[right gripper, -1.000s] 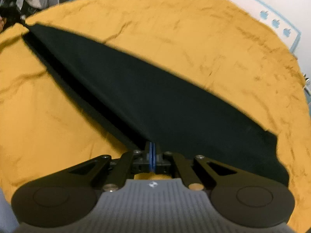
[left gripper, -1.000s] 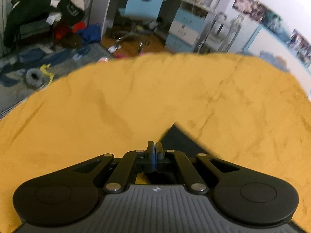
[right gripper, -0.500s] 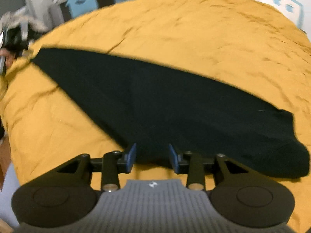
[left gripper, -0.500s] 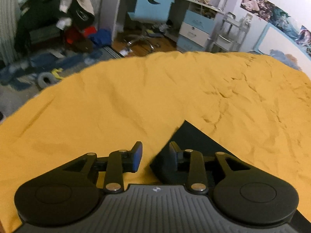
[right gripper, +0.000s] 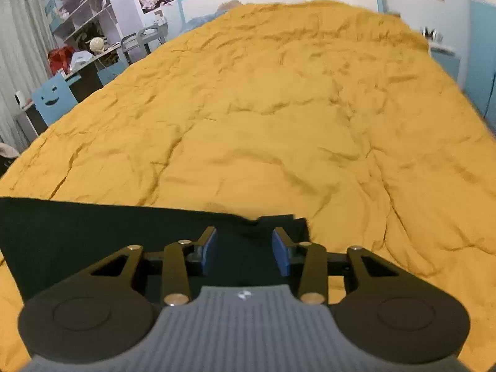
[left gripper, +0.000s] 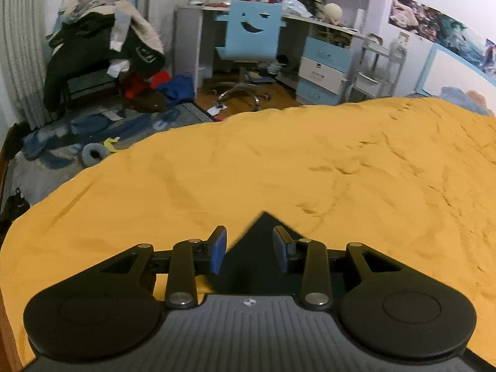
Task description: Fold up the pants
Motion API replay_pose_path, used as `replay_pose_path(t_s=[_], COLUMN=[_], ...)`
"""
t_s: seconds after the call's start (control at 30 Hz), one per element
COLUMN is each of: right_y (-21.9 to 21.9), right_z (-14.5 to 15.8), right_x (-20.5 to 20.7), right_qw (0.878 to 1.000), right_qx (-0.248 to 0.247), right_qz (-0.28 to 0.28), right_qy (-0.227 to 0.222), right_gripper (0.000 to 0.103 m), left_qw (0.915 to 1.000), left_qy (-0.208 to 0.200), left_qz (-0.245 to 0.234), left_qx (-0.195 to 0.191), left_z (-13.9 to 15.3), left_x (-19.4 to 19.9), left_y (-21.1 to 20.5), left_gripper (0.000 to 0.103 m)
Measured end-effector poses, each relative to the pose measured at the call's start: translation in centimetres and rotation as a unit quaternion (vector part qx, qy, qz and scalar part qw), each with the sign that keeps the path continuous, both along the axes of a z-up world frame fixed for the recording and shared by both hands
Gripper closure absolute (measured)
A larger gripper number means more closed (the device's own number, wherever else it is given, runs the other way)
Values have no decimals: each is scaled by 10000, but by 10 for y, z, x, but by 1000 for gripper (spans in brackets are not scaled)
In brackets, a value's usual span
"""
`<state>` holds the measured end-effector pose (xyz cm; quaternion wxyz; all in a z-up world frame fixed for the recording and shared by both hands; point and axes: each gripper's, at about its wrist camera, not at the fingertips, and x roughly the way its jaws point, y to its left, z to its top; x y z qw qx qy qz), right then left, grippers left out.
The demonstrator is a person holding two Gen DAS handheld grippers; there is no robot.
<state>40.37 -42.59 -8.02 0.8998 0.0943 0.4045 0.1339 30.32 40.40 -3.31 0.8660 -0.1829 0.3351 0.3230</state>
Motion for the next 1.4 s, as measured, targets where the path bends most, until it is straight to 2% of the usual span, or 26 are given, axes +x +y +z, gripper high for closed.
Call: replay_pose_path(t_s=[0.23, 0.33, 0.4, 0.53, 0.67, 0.7, 0.77, 0.87, 0.9, 1.0, 1.17, 1.23, 1.3, 1.4], right_y=[-22, -27, -32, -44, -64, -69, -77, -80, -80, -75, -80, -81, -79, -77], right_z=[-36, -52, -62, -78, -91, -93, -97, -99, -97, -84, -45, -42, -54, -74], right_x=[32, 50, 60, 70, 73, 73, 70, 62, 59, 50, 39, 43, 51, 55], right_qw=[9973, 9953, 9942, 9889, 9784, 9746, 9679, 9670, 9672, 9696, 9738, 9788, 9829, 9781], right_qx=[323, 420, 508, 982, 1741, 1960, 2296, 2405, 2422, 2391, 2272, 2034, 1753, 1841], right_qz=[627, 870, 950, 1080, 970, 915, 785, 517, 420, 223, -16, -47, -228, -469], right_qy=[-205, -101, -1, 282, 545, 581, 661, 663, 633, 473, 92, 223, 522, 849], right_gripper=[61, 53, 52, 52, 53, 55, 77, 97, 99, 102, 103, 103, 103, 103], left_qw=[9997, 9996, 9994, 9967, 9939, 9934, 9920, 9910, 9906, 9876, 9822, 9793, 9764, 9722], left_qy=[193, 265, 295, 473, 669, 702, 756, 743, 728, 714, 650, 598, 615, 704], left_qz=[21, -9, -178, -663, -873, -906, -1006, -1116, -1161, -1400, -1761, -1933, -2071, -2232], left_qx=[118, 124, 48, 53, 41, 26, 2, -24, -29, 12, 72, 45, 59, 88], left_z=[-1, -6, -10, -25, -42, -46, -51, -54, -54, -53, -46, -43, -44, -48], left_x=[21, 27, 32, 43, 48, 49, 48, 49, 50, 52, 56, 58, 60, 60], left_y=[-28, -41, -48, -71, -88, -91, -98, -108, -113, -125, -146, -152, -159, -169], left_gripper=[62, 62, 62, 62, 62, 62, 62, 62, 62, 62, 62, 62, 62, 62])
